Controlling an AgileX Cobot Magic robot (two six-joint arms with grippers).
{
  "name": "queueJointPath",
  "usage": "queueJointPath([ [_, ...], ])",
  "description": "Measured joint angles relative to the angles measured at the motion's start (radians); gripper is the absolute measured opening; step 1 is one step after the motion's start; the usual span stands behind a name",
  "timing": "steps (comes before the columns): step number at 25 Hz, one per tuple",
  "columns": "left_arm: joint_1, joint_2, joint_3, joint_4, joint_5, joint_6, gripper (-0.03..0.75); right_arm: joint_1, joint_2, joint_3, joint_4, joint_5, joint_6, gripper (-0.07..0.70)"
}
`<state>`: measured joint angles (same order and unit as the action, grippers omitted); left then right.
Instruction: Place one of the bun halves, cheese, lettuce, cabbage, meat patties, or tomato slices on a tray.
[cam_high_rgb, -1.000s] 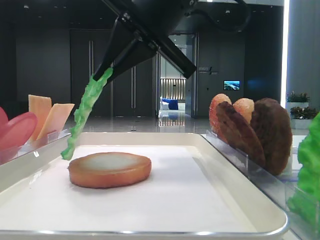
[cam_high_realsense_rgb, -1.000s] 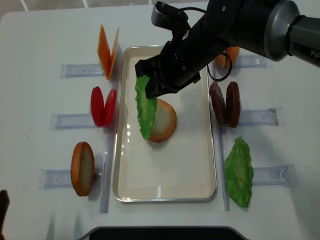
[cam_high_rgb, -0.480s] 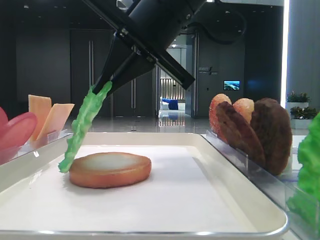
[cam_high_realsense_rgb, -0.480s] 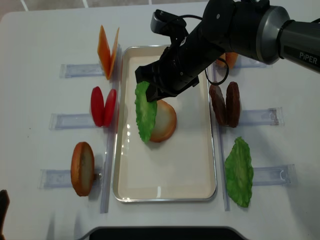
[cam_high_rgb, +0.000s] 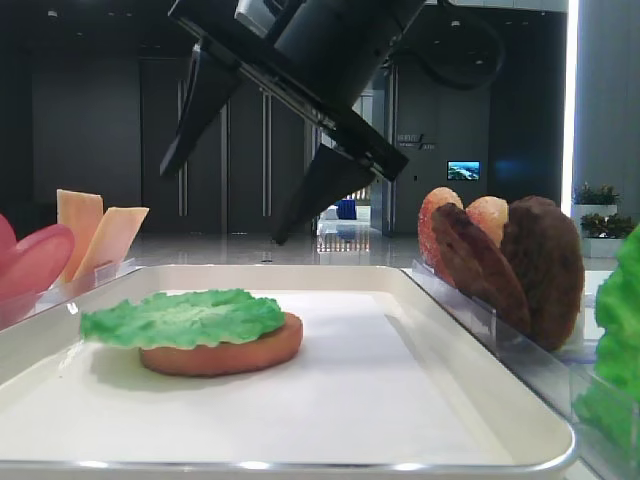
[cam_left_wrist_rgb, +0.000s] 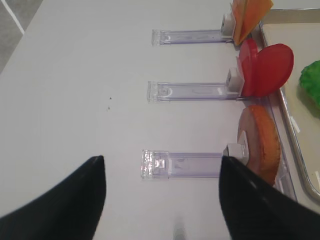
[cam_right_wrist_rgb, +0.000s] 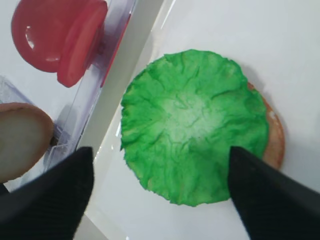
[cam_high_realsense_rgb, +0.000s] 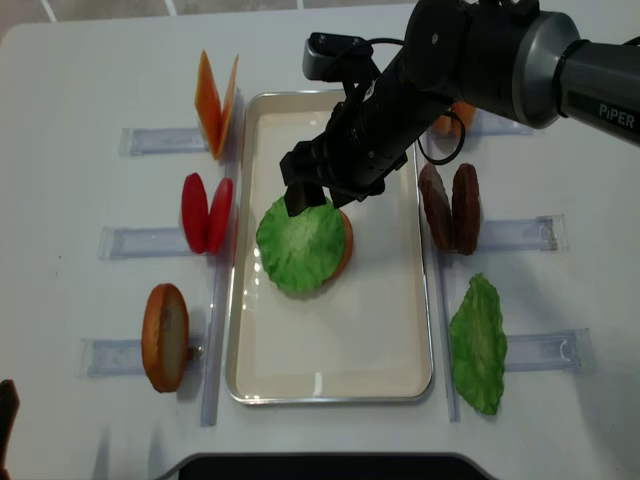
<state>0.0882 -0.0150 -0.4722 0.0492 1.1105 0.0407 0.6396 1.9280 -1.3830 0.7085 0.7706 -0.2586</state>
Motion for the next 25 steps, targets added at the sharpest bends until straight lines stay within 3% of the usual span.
queueJointPath([
  [2, 0.0, 0.0, 0.0, 0.0, 0.0, 0.0, 0.534, -0.003, -0.006, -0.001, -0.011, 0.011, 0.0, 0.603],
  [6, 0.0, 0.0, 0.0, 0.0, 0.0, 0.0, 0.534, -0.021, -0.054, -0.001, -0.029, 0.028, 0.003, 0.635],
  [15, 0.0, 0.0, 0.0, 0.0, 0.0, 0.0, 0.534, -0.041, -0.249, -0.001, -0.256, 0.115, 0.177, 0.628],
  [22, 0.0, 0.0, 0.0, 0.0, 0.0, 0.0, 0.534, -0.049, -0.349, -0.002, -0.3, 0.18, 0.243, 0.61],
  [25, 0.0, 0.0, 0.0, 0.0, 0.0, 0.0, 0.534, -0.049, -0.36, -0.004, -0.414, 0.237, 0.351, 0.592],
])
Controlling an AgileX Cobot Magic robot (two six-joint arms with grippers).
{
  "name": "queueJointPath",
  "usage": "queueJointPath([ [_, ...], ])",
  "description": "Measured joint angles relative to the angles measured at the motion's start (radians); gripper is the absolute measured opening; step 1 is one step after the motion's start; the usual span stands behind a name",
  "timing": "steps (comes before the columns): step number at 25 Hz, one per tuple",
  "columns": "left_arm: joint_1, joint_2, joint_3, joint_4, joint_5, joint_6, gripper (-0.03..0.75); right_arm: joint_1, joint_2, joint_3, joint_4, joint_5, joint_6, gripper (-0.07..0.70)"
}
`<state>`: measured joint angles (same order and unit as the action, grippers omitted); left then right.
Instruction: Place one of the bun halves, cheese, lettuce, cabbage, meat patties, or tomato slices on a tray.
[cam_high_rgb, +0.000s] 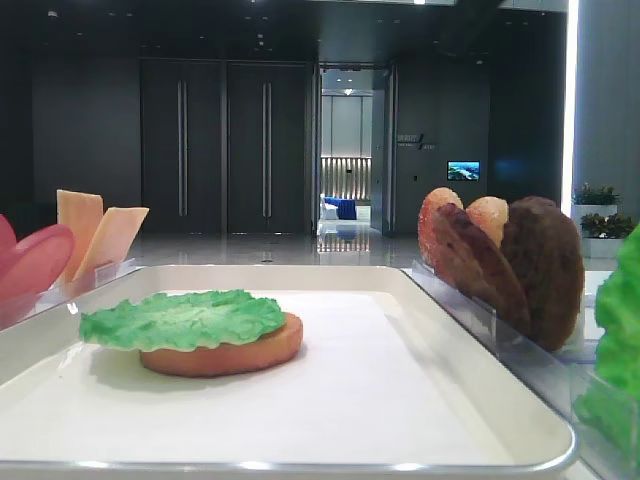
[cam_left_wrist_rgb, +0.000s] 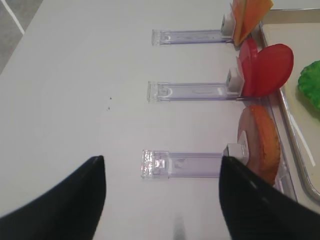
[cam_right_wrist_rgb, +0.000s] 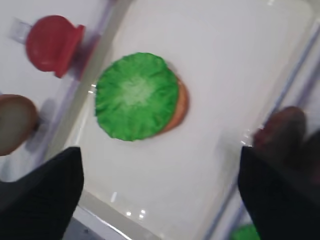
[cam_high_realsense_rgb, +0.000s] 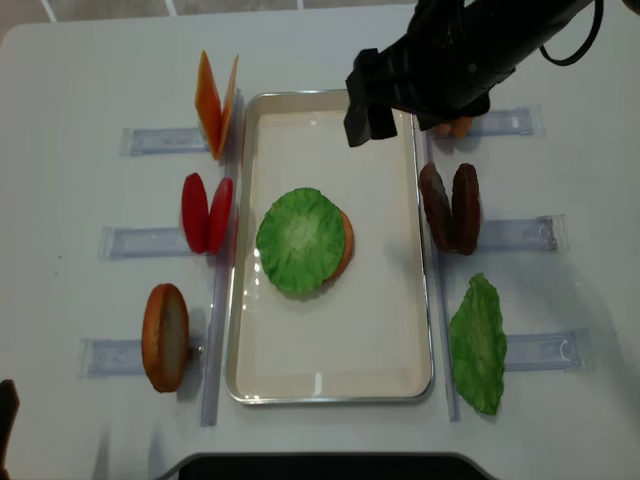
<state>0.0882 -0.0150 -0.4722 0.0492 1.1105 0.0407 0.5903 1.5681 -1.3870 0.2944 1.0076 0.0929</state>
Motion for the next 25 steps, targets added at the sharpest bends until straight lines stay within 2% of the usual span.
queueJointPath([
  [3, 0.0, 0.0, 0.0, 0.0, 0.0, 0.0, 0.534, 0.0, 0.0, 0.0, -0.204, 0.102, 0.113, 0.582],
  [5, 0.0, 0.0, 0.0, 0.0, 0.0, 0.0, 0.534, -0.004, 0.0, 0.0, -0.314, 0.171, 0.152, 0.58],
  [7, 0.0, 0.0, 0.0, 0.0, 0.0, 0.0, 0.534, -0.022, 0.0, 0.0, -0.374, 0.199, 0.167, 0.581],
  [10, 0.0, 0.0, 0.0, 0.0, 0.0, 0.0, 0.534, -0.08, 0.0, 0.0, -0.372, 0.206, 0.145, 0.581],
  [13, 0.0, 0.0, 0.0, 0.0, 0.0, 0.0, 0.534, -0.189, 0.0, 0.0, -0.341, 0.206, 0.095, 0.581],
  [18, 0.0, 0.0, 0.0, 0.0, 0.0, 0.0, 0.534, -0.49, 0.0, 0.0, -0.301, 0.206, -0.001, 0.581],
  [21, 0.0, 0.0, 0.0, 0.0, 0.0, 0.0, 0.534, -0.642, 0.0, 0.0, -0.3, 0.206, -0.038, 0.58],
  [25, 0.0, 0.0, 0.0, 0.0, 0.0, 0.0, 0.534, -0.736, -0.006, 0.004, -0.302, 0.206, -0.048, 0.571],
])
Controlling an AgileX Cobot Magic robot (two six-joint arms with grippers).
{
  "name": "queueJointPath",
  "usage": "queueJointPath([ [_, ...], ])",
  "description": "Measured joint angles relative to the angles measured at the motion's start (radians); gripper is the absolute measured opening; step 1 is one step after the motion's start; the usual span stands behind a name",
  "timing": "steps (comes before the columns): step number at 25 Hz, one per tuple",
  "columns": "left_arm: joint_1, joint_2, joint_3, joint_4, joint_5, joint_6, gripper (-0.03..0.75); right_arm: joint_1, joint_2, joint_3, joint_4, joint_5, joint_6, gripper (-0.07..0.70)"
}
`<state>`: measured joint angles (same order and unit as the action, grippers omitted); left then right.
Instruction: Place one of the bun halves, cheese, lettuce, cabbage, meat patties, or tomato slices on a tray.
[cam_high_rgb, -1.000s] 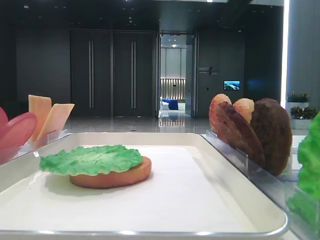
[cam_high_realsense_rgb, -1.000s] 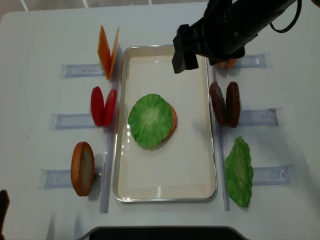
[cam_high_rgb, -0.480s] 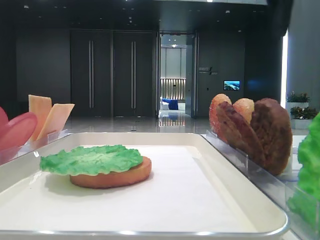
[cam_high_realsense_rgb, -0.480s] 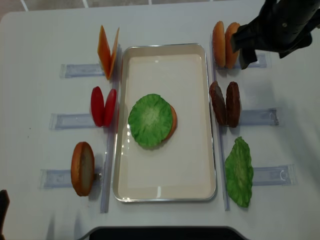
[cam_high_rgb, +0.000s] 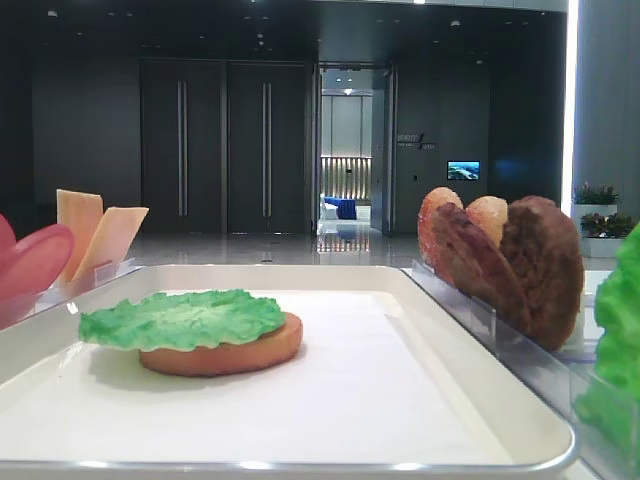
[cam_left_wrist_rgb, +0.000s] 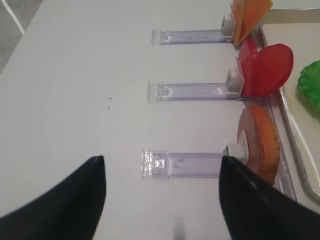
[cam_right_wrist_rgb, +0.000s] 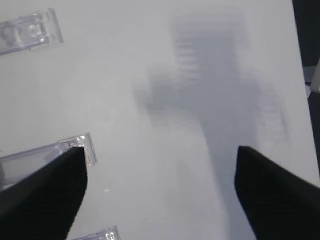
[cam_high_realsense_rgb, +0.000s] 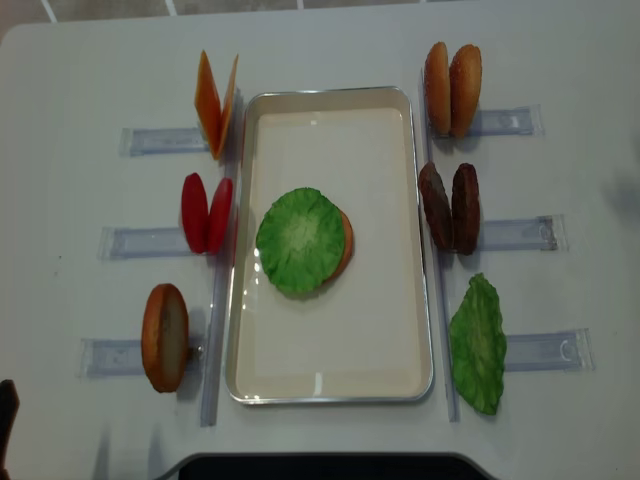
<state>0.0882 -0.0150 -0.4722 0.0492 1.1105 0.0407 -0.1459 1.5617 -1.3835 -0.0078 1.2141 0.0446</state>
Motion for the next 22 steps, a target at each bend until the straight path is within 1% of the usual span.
queueJointPath([
  [2, 0.0, 0.0, 0.0, 0.0, 0.0, 0.0, 0.534, -0.004, -0.029, 0.033, 0.0, -0.001, -0.002, 0.561],
  [4, 0.0, 0.0, 0.0, 0.0, 0.0, 0.0, 0.534, -0.002, -0.09, 0.1, 0.008, -0.002, -0.002, 0.55],
  [6, 0.0, 0.0, 0.0, 0.0, 0.0, 0.0, 0.534, 0.005, -0.191, 0.201, 0.008, -0.002, -0.001, 0.545],
  [9, 0.0, 0.0, 0.0, 0.0, 0.0, 0.0, 0.534, 0.012, -0.371, 0.395, 0.008, 0.003, -0.001, 0.541],
  [11, 0.0, 0.0, 0.0, 0.0, 0.0, 0.0, 0.534, 0.015, -0.487, 0.505, 0.008, 0.007, -0.002, 0.54],
  [14, 0.0, 0.0, 0.0, 0.0, 0.0, 0.0, 0.534, 0.015, -0.658, 0.635, 0.008, 0.013, -0.006, 0.54],
  [17, 0.0, 0.0, 0.0, 0.0, 0.0, 0.0, 0.534, 0.015, -0.83, 0.719, 0.008, -0.007, -0.016, 0.54],
  [22, 0.0, 0.0, 0.0, 0.0, 0.0, 0.0, 0.534, 0.015, -1.019, 0.833, 0.008, -0.053, -0.034, 0.54],
])
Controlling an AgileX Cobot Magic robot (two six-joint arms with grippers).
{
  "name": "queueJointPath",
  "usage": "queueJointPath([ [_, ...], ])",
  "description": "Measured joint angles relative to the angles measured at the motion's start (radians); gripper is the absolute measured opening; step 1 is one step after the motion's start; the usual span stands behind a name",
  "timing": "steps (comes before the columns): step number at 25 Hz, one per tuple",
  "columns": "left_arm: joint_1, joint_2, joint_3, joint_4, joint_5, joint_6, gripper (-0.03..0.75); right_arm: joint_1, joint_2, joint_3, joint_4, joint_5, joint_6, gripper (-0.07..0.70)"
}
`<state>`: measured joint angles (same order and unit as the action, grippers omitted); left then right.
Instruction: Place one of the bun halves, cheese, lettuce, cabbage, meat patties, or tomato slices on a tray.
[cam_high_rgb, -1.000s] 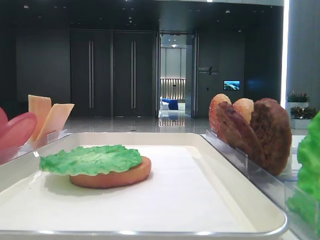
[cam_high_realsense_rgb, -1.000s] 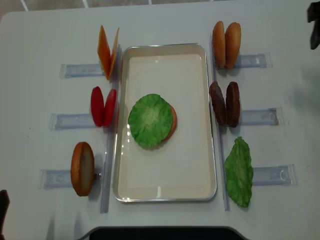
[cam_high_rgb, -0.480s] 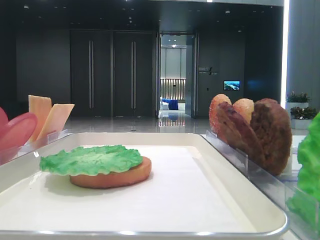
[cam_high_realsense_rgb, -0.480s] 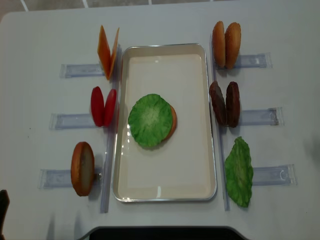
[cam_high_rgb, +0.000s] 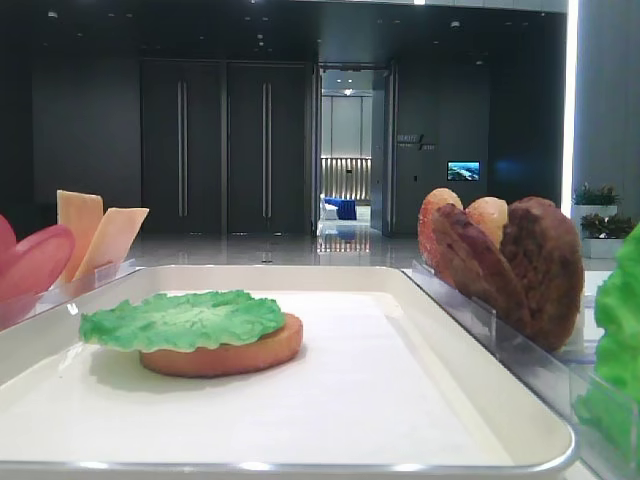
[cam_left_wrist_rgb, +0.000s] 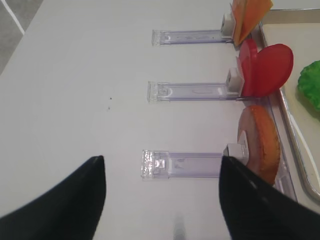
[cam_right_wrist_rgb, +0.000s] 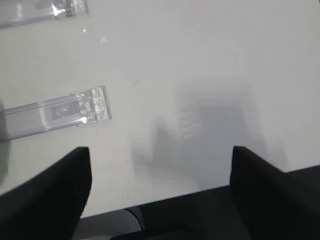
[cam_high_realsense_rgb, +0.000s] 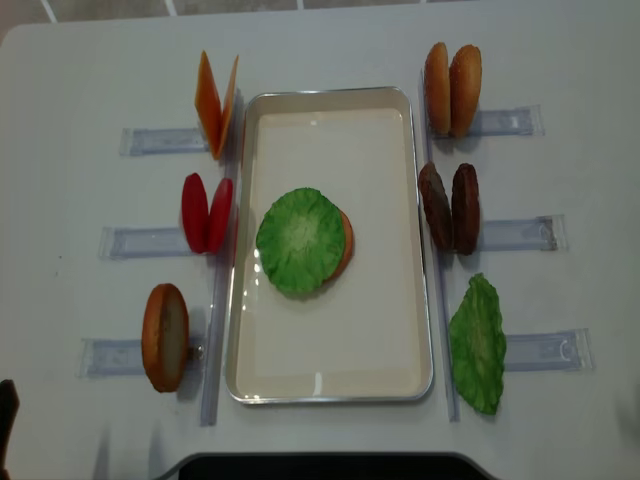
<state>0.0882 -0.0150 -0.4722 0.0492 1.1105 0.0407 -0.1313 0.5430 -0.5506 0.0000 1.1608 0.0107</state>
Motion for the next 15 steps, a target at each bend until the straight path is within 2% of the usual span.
queueJointPath([
  [3, 0.0, 0.0, 0.0, 0.0, 0.0, 0.0, 0.534, 0.0, -0.08, 0.038, 0.0, -0.009, -0.02, 0.54],
  [15, 0.0, 0.0, 0.0, 0.0, 0.0, 0.0, 0.534, 0.0, -0.395, 0.042, 0.02, -0.025, -0.046, 0.54],
])
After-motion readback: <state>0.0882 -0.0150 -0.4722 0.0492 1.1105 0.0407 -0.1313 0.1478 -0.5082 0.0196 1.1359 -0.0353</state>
